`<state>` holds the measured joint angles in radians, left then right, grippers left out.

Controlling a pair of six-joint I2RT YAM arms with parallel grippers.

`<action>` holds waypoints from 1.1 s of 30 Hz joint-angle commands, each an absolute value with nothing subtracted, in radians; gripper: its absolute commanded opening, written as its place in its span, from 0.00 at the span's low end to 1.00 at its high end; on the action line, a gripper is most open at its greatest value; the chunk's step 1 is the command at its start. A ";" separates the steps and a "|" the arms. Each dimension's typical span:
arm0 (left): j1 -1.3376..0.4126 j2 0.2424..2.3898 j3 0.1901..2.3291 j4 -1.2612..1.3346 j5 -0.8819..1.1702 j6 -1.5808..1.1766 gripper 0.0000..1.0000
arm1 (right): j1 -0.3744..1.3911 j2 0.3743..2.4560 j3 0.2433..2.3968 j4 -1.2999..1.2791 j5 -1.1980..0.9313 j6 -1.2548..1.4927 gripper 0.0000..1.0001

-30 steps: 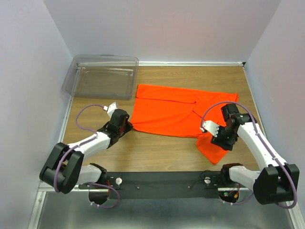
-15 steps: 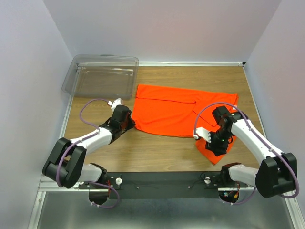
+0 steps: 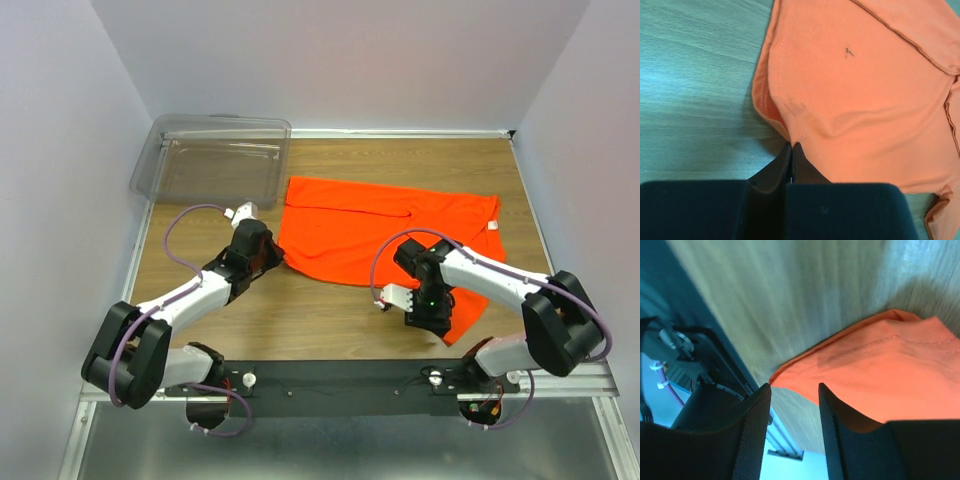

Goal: Fold and stack the t-shirts
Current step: Fold the tshirt

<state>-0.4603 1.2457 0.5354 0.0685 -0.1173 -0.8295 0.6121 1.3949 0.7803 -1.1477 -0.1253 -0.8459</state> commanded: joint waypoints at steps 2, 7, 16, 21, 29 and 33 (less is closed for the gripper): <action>-0.457 1.223 0.522 0.090 -0.086 -0.811 0.00 | 0.660 1.448 0.773 -1.091 -0.023 -0.669 0.46; -0.457 1.223 0.515 0.097 -0.080 -0.810 0.00 | 0.706 1.485 0.785 -1.078 -0.014 -0.577 0.45; -0.457 1.210 0.505 0.109 -0.072 -0.818 0.00 | 0.736 1.542 0.811 -1.063 0.023 -0.439 0.42; -0.457 1.195 0.506 0.097 -0.077 -0.816 0.00 | 0.735 1.572 0.818 -1.058 0.026 -0.436 0.43; -0.456 1.184 0.497 0.100 -0.071 -0.825 0.00 | 0.735 1.577 0.824 -1.055 0.029 -0.423 0.44; -0.457 1.183 0.508 0.097 -0.067 -0.821 0.00 | 0.733 1.594 0.833 -1.039 0.031 -0.419 0.45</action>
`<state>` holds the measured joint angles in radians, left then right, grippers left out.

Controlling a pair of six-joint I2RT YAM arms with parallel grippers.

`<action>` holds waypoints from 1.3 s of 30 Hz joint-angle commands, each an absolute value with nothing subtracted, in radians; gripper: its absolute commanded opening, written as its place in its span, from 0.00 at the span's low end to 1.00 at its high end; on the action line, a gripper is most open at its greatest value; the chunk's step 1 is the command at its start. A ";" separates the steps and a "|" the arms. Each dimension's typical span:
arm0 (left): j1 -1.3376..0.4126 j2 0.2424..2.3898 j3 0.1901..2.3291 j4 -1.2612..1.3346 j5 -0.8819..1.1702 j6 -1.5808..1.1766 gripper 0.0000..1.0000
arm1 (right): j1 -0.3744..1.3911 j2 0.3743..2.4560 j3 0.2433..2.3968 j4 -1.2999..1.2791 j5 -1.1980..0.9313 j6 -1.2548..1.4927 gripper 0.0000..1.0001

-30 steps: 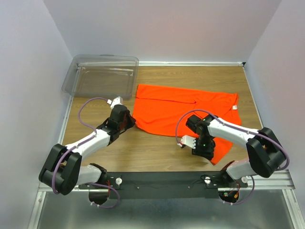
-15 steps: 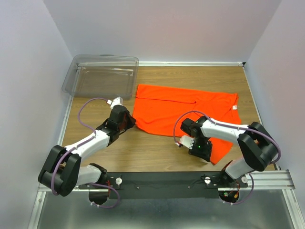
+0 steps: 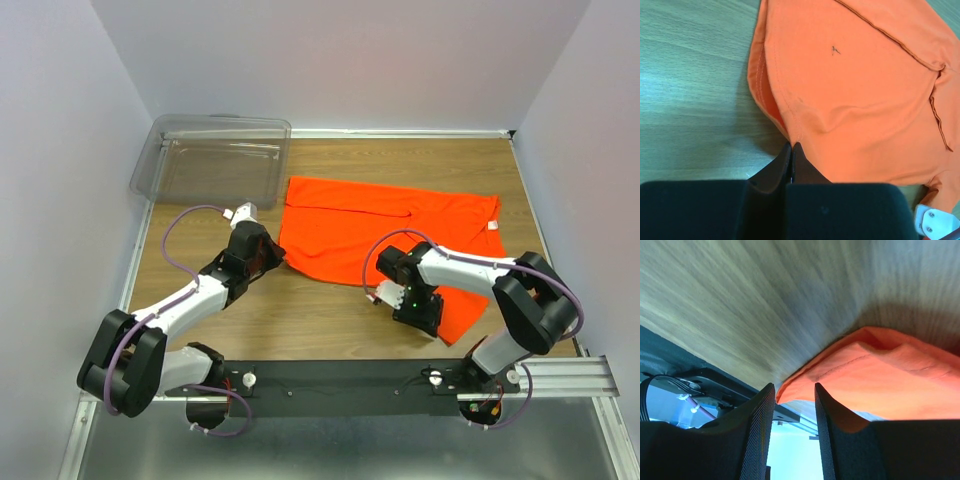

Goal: Fold and stack the t-shirts
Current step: Fold the tshirt

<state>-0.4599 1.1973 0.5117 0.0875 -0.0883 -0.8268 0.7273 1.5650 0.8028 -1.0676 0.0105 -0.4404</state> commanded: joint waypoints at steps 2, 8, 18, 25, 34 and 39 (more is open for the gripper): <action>-0.457 1.181 0.512 0.092 -0.066 -0.821 0.00 | 0.735 1.611 0.834 -1.028 0.023 -0.414 0.45; -0.457 1.175 0.511 0.092 -0.064 -0.821 0.00 | 0.733 1.649 0.838 -1.003 0.014 -0.399 0.46; -0.457 1.163 0.514 0.087 -0.061 -0.819 0.00 | 0.703 1.689 0.844 -0.960 0.020 -0.390 0.36; -0.457 1.152 0.515 0.083 -0.060 -0.818 0.00 | 0.696 1.684 0.833 -0.934 0.032 -0.387 0.15; -0.457 1.154 0.526 0.083 -0.058 -0.811 0.00 | 0.695 1.582 0.833 -0.954 0.023 -0.432 0.05; -0.457 1.157 0.532 0.083 -0.063 -0.808 0.00 | 0.690 1.503 0.945 -1.018 0.006 -0.476 0.05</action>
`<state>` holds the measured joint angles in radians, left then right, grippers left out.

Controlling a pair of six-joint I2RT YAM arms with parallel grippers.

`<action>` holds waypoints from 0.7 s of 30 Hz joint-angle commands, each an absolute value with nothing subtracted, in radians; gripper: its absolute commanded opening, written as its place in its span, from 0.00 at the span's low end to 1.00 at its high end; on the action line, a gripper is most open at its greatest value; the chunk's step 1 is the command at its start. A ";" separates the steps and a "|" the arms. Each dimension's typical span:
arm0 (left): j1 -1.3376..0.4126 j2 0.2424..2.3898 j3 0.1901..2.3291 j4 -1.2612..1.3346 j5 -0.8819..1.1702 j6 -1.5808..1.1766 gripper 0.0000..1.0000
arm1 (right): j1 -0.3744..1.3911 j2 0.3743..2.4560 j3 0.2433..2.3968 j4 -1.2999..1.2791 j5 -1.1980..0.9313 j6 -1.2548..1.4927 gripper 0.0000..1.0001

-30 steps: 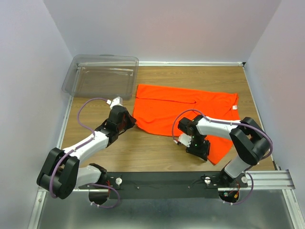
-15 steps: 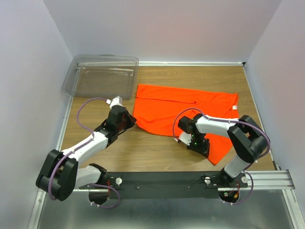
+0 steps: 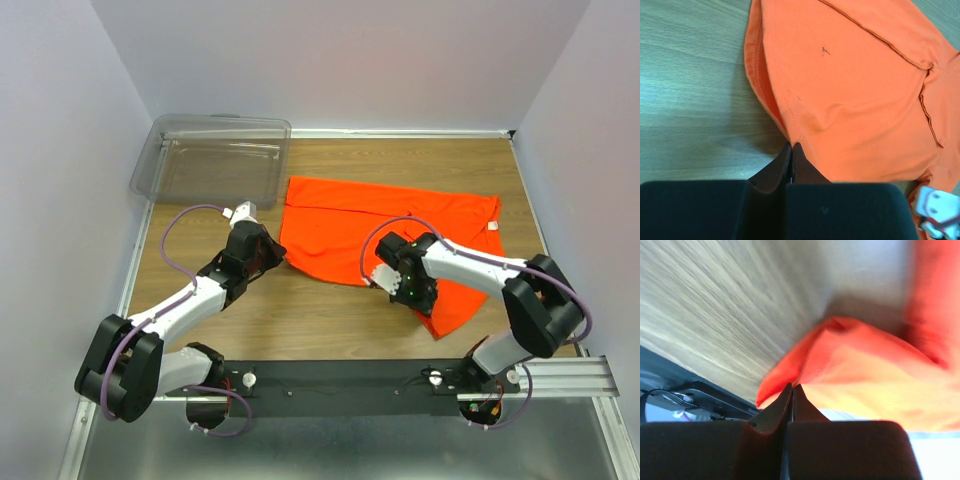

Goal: Fold and stack the t-shirts
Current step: Fold the tshirt

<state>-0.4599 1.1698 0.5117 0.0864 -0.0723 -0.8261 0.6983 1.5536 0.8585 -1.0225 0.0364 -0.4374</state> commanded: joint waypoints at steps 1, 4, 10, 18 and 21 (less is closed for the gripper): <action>-0.456 1.158 0.534 0.083 -0.064 -0.808 0.00 | 0.689 1.497 0.963 -1.028 0.012 -0.477 0.05; -0.456 1.161 0.538 0.083 -0.067 -0.807 0.00 | 0.677 1.514 1.029 -1.034 0.037 -0.486 0.06; -0.457 1.167 0.545 0.083 -0.067 -0.801 0.00 | 0.653 1.589 1.100 -1.032 -0.017 -0.491 0.26; -0.457 1.166 0.541 0.084 -0.064 -0.793 0.00 | 0.653 1.487 1.085 -1.092 -0.084 -0.603 0.55; -0.457 1.164 0.541 0.083 -0.063 -0.793 0.00 | 0.655 1.413 1.083 -1.158 -0.116 -0.698 0.56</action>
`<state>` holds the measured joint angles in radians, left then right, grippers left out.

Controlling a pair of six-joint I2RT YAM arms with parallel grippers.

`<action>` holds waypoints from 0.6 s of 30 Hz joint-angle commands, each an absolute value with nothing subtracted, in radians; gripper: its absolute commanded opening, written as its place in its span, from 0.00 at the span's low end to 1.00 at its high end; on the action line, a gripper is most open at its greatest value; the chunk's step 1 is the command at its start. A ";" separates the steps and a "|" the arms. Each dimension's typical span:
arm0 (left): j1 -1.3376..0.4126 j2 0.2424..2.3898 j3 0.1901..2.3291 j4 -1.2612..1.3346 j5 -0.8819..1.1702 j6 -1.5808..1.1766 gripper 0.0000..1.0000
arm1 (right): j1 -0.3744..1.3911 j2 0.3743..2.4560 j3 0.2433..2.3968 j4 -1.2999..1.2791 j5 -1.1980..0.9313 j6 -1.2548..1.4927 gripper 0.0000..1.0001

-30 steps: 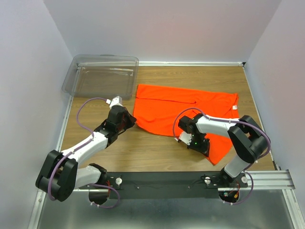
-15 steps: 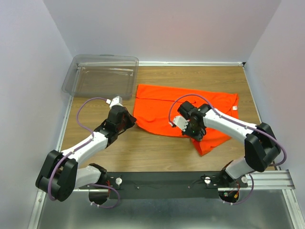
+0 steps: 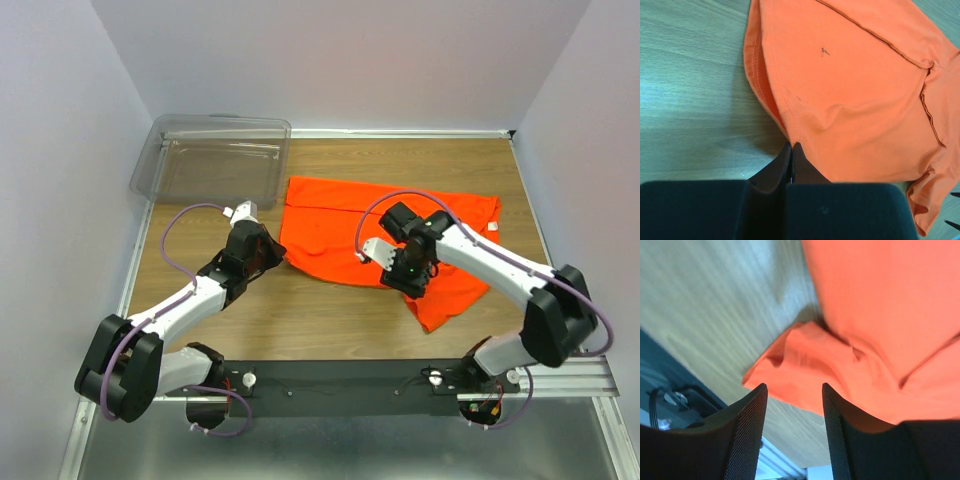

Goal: Fold and stack the t-shirts
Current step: Fold the tshirt

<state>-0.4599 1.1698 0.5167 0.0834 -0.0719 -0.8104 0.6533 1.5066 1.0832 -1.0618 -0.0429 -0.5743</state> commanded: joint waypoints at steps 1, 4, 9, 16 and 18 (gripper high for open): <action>-0.456 1.163 0.541 0.083 -0.063 -0.793 0.00 | 0.653 1.392 1.074 -1.182 -0.130 -0.733 0.57; -0.457 1.164 0.541 0.084 -0.060 -0.793 0.00 | 0.655 1.307 0.994 -1.271 -0.169 -0.894 0.57; -0.456 1.175 0.541 0.094 -0.054 -0.793 0.00 | 0.655 1.244 0.865 -1.278 -0.172 -1.072 0.57; -0.457 1.177 0.540 0.101 -0.043 -0.793 0.00 | 0.653 1.252 0.805 -1.207 -0.190 -1.160 0.57; -0.457 1.173 0.535 0.101 -0.040 -0.793 0.00 | 0.653 1.253 0.785 -1.177 -0.193 -1.177 0.57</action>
